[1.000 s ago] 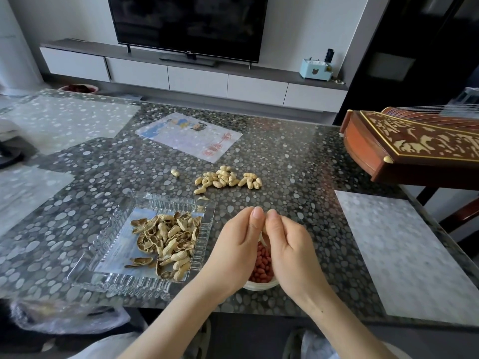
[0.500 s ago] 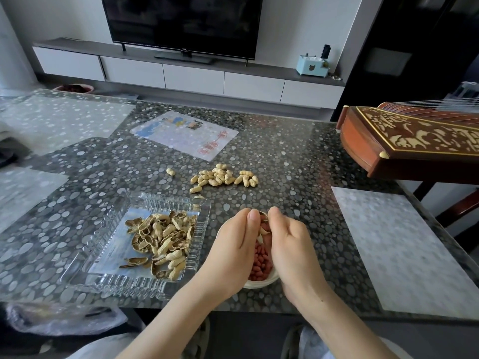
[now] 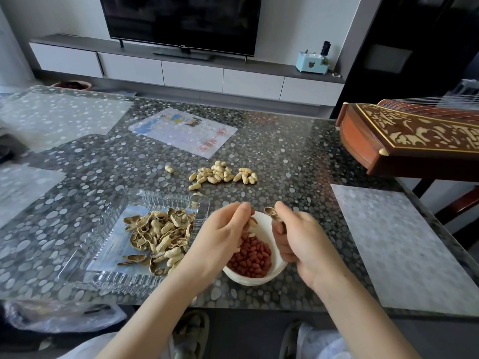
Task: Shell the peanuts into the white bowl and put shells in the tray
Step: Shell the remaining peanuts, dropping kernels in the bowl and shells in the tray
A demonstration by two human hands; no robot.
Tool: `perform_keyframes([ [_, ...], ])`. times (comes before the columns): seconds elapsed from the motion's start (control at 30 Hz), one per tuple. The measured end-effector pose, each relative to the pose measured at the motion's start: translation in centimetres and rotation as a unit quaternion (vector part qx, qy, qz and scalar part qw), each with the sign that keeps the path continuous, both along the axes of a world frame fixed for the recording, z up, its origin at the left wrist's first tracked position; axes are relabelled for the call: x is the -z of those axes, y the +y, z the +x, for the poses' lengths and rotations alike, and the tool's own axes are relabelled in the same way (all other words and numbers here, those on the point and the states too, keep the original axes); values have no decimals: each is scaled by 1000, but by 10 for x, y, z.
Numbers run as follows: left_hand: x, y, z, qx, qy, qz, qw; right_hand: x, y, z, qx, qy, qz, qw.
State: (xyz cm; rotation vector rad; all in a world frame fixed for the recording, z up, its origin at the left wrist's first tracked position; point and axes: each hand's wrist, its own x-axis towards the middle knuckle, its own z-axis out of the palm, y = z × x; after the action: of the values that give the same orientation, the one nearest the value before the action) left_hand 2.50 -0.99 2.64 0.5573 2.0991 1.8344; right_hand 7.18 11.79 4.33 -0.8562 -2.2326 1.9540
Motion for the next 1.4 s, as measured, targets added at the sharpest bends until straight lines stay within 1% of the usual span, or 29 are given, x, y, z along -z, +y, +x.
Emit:
perform_keyframes([
  [0.03,1,-2,-2,-13,72,-78,994,-1,3,0,3,4,59,998],
  [0.07,2,-3,-3,-26,142,-153,978,-2,5,1,4,13,108,994],
  [0.1,3,-4,-5,-36,194,-209,958,-3,7,1,2,25,143,989],
  [0.17,6,-6,-8,-44,241,-272,931,-3,10,1,-7,36,186,982],
  [0.23,8,-6,-13,-52,257,-293,920,0,12,1,-17,36,206,978],
  [0.3,7,-9,-16,-61,244,-264,931,3,13,0,-15,42,205,978],
  [0.4,1,-19,-23,-82,173,-182,964,7,13,-1,-9,66,175,982],
  [0.43,-1,-24,-27,-102,150,-166,969,8,12,-1,-17,75,165,983],
  [0.5,0,-36,-35,-138,117,-166,969,10,7,-2,-51,103,152,982],
  [0.6,6,-57,-49,-166,78,-232,955,15,-5,-6,-108,149,169,968],
  [0.7,11,-78,-60,-183,58,-319,928,17,-23,-15,-145,169,212,952],
  [0.8,13,-91,-67,-210,55,-374,902,18,-47,-26,-189,191,291,918],
  [0.87,14,-95,-68,-215,56,-403,888,19,-61,-33,-230,190,353,887],
  [0.93,15,-100,-71,-222,60,-422,877,20,-72,-42,-264,172,400,860],
  [0.97,14,-102,-72,-229,61,-423,875,19,-74,-48,-268,161,413,855],
  [1.1,11,-109,-76,-275,66,-388,877,18,-65,-90,-221,109,446,860],
  [1.2,9,-110,-78,-306,69,-350,882,20,-53,-135,-239,26,471,848],
  [1.23,8,-110,-79,-310,71,-343,884,21,-50,-148,-246,5,466,850],
  [1.27,8,-110,-80,-312,73,-338,885,25,-47,-162,-245,-16,447,860],
  [1.3,8,-110,-81,-314,76,-332,887,29,-44,-175,-237,-38,413,878],
  [1.33,8,-109,-81,-314,78,-324,889,33,-41,-184,-230,-72,374,896],
  [1.37,7,-108,-81,-314,80,-317,891,36,-40,-192,-232,-118,338,905],
  [1.4,7,-108,-82,-316,83,-312,892,39,-41,-198,-245,-171,319,900],
])
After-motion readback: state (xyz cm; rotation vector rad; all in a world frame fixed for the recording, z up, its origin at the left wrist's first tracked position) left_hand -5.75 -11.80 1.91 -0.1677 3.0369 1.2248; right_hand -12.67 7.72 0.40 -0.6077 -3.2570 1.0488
